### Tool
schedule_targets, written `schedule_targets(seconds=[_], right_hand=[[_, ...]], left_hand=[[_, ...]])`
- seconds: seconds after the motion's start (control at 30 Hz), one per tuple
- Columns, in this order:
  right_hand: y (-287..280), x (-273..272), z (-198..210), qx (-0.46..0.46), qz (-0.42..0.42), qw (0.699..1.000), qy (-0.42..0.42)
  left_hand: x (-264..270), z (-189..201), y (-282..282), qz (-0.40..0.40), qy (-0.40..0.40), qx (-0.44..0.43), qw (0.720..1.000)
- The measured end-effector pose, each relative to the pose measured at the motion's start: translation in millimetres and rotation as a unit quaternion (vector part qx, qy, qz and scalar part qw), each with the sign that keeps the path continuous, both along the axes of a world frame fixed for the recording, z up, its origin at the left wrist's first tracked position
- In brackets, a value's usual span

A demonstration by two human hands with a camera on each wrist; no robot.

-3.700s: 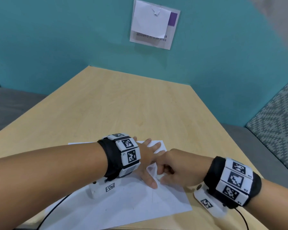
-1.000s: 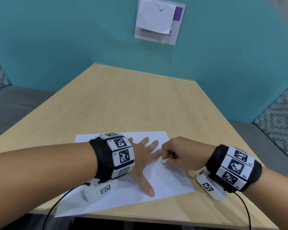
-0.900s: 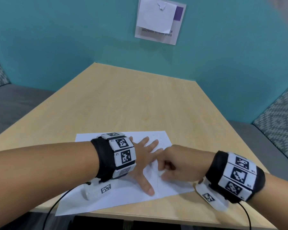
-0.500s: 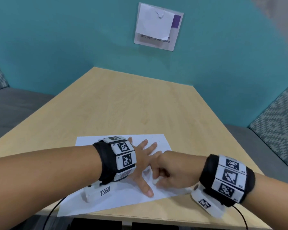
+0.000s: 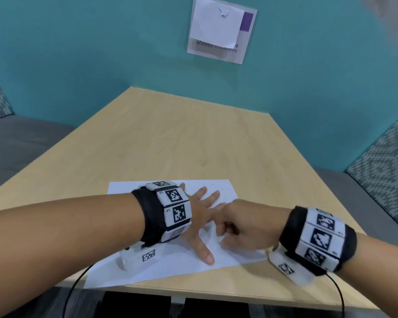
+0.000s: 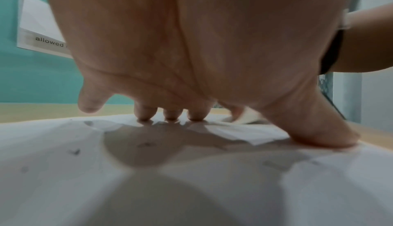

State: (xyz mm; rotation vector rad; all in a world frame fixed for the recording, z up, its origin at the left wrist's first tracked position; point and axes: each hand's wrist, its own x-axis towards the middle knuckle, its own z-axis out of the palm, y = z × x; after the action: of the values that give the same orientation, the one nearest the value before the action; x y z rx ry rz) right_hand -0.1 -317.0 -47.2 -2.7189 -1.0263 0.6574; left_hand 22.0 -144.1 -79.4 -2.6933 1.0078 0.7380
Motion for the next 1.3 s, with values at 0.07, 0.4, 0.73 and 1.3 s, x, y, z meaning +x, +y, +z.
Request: schedule_targets(seconds=[0.07, 0.4, 0.73, 1.3], right_hand=[[5.0, -15.6, -1.3, 0.009, 0.029, 0.999, 0.027], [-0.6, -19.9, 0.7, -0.004, 0.018, 1.0, 0.017], [-13.6, -7.4, 5.0, -0.011, -0.026, 1.0, -0.001], [-16.0, -17.4, -0.4, -0.007, -0.019, 1.0, 0.021]], left_hand=[[2.0, -2.6, 1.0, -0.003, -0.007, 0.003, 1.0], [3.0, -5.1, -0.5, 0.0, -0.01, 0.006, 1.0], [1.4, -1.2, 0.0, 0.002, -0.011, 0.011, 1.0], [0.0, 2.4, -1.2, 0.012, 0.0, 0.01, 1.0]])
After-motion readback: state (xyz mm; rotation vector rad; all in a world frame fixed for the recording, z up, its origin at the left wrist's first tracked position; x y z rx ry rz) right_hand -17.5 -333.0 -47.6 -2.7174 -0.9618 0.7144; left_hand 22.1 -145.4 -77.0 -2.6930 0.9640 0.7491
